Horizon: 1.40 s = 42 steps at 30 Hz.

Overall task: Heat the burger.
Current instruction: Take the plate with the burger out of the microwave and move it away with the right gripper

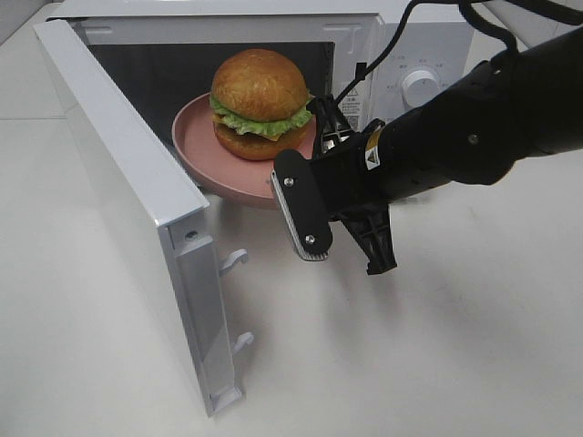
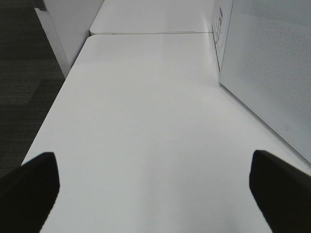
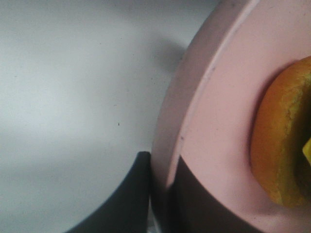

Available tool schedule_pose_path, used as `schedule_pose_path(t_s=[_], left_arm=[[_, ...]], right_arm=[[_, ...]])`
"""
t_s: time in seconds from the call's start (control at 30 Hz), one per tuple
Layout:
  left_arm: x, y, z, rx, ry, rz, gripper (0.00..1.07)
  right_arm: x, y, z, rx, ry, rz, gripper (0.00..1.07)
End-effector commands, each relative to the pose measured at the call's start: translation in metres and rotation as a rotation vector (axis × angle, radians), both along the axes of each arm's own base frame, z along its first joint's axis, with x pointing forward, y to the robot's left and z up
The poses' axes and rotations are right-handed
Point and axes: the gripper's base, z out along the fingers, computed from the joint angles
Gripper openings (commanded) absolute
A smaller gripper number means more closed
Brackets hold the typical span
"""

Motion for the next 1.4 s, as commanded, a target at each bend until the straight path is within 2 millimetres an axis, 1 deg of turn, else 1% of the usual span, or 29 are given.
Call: schedule_pose_path(t_s=[0.03, 0.1, 0.17, 0.27, 0.33, 0.43, 0.57, 0.63, 0.93, 1.07, 1.1, 1.27, 1.4], left_arm=[[-0.002, 0.000, 0.000, 0.000, -0.021, 0.002, 1.00], [-0.002, 0.000, 0.000, 0.000, -0.021, 0.002, 1.00], [-0.002, 0.000, 0.000, 0.000, -0.021, 0.002, 1.00], [-0.002, 0.000, 0.000, 0.000, -0.021, 0.002, 1.00], [-0.002, 0.000, 0.000, 0.001, -0.021, 0.003, 1.00], [-0.002, 0.000, 0.000, 0.001, -0.021, 0.003, 1.00], [-0.002, 0.000, 0.000, 0.001, -0.021, 0.003, 1.00], [-0.002, 0.000, 0.000, 0.001, -0.021, 0.003, 1.00], [-0.002, 0.000, 0.000, 0.001, -0.021, 0.003, 1.00], [-0.002, 0.000, 0.000, 0.001, -0.021, 0.003, 1.00], [-0.002, 0.000, 0.000, 0.001, -0.021, 0.003, 1.00], [-0.002, 0.000, 0.000, 0.001, -0.021, 0.003, 1.00], [-0.002, 0.000, 0.000, 0.001, -0.021, 0.003, 1.00]], right_arm=[[0.001, -0.004, 0.019, 0.108, -0.080, -0.027, 0.00], [-0.001, -0.005, 0.019, 0.109, -0.081, -0.026, 0.00], [-0.009, -0.010, 0.019, 0.108, -0.078, -0.025, 0.00], [-0.011, -0.012, 0.017, 0.106, -0.074, -0.025, 0.00], [-0.017, -0.016, 0.018, 0.110, -0.077, -0.024, 0.00], [-0.019, -0.017, 0.019, 0.114, -0.082, -0.024, 0.00], [-0.027, -0.023, 0.030, 0.133, -0.094, -0.032, 0.00], [-0.028, -0.024, 0.031, 0.136, -0.093, -0.034, 0.00], [-0.047, -0.038, 0.039, 0.133, -0.099, -0.035, 0.00], [-0.053, -0.042, 0.042, 0.098, -0.103, -0.017, 0.00], [-0.058, -0.042, 0.044, 0.071, -0.100, 0.005, 0.00], [-0.065, -0.046, 0.051, 0.046, -0.084, 0.003, 0.00], [-0.070, -0.050, 0.052, 0.043, -0.068, -0.011, 0.00]])
